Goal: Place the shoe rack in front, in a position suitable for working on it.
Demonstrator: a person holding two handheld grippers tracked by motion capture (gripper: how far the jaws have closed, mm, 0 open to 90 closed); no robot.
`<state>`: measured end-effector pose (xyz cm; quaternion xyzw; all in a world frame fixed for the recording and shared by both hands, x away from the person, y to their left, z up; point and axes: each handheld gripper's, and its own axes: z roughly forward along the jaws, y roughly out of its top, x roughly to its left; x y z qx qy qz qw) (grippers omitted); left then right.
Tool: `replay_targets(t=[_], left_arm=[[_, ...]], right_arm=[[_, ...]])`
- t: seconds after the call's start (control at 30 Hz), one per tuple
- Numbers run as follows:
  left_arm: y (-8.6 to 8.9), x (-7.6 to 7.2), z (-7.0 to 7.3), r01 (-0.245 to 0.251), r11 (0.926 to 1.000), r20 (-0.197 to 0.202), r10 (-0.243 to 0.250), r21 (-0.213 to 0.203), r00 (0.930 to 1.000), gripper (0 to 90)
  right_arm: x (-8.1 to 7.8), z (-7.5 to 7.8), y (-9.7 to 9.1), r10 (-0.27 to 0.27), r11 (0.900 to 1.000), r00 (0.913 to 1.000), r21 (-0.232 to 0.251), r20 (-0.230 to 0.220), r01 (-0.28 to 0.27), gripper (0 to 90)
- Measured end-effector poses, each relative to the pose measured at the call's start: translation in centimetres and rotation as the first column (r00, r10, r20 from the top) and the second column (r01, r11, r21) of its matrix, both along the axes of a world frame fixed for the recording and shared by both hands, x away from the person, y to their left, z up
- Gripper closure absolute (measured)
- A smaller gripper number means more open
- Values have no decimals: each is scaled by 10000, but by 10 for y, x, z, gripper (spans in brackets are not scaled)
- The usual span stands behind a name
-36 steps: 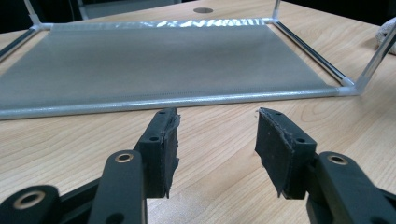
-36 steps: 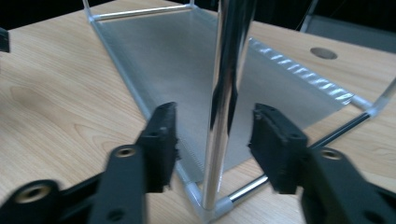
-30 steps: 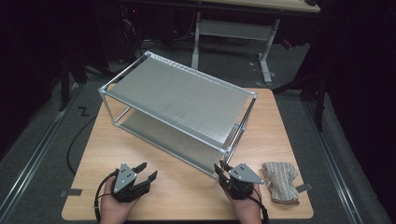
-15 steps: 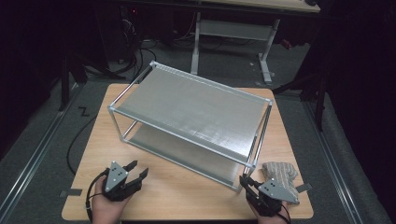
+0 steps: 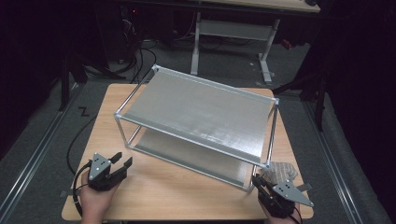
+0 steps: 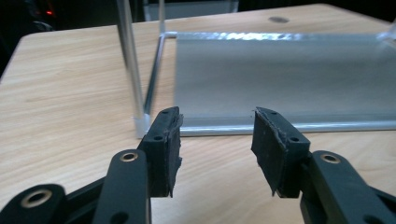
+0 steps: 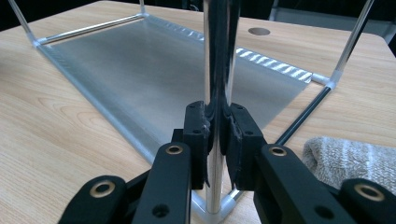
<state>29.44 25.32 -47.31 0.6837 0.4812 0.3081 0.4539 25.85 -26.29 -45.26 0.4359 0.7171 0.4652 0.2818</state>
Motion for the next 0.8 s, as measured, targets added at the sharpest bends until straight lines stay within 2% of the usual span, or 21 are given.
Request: replay_targets(t=[0.13,0.23,0.3,0.33,0.43,0.47,0.5,0.53,0.57,0.63,0.67,0.7,0.77,0.8], left_arm=[[2,10,0,-253,9996,106,251,149,9996,508],[9,28,1,-507,9984,-118,510,241,9986,472],[13,38,3,-652,9968,-132,659,456,9977,474],[13,38,3,-652,9968,-132,659,456,9977,474],[20,60,3,-914,9958,-314,915,36,9953,478],[20,60,3,-914,9958,-314,915,36,9953,477],[20,69,5,-1027,9947,-250,1026,-34,9944,479],[20,69,5,-1027,9947,-250,1026,-34,9944,484],[18,77,8,-1052,9944,-211,1051,-47,9942,491],[17,79,9,-1117,9937,-68,1117,-44,9937,549],[16,80,10,-1214,9925,43,1215,-104,9926,631],[16,80,10,-1253,9921,7,1253,-57,9921,631],[16,76,11,-1305,9913,44,1304,195,9915,803],[17,74,11,-1305,9910,60,1304,281,9914,803]], right_arm=[[0,0,1,0,10000,10000,-93,35,0,797],[0,0,0,46,9999,10000,-139,25,-45,797],[1,0,0,69,10000,10000,-72,-3,-69,796],[1,0,0,51,10000,10000,-15,-43,-51,795],[2,0,-1,63,10000,10000,-21,-46,-63,796],[2,0,-1,63,10000,10000,-21,-46,-63,796],[2,1,-1,90,10000,9999,-40,-49,-90,796],[2,1,-1,90,10000,9999,-40,-49,-90,796],[2,0,-1,96,9999,9999,-40,-40,-96,797],[1,0,-1,76,10000,10000,-6,-51,-76,797],[1,0,-1,84,10000,10000,-41,-32,-84,798],[1,0,-1,84,10000,10000,-41,-32,-84,798],[1,0,0,146,9998,9999,-130,-20,-146,801],[1,0,0,146,9998,9999,-130,-20,-146,801]])
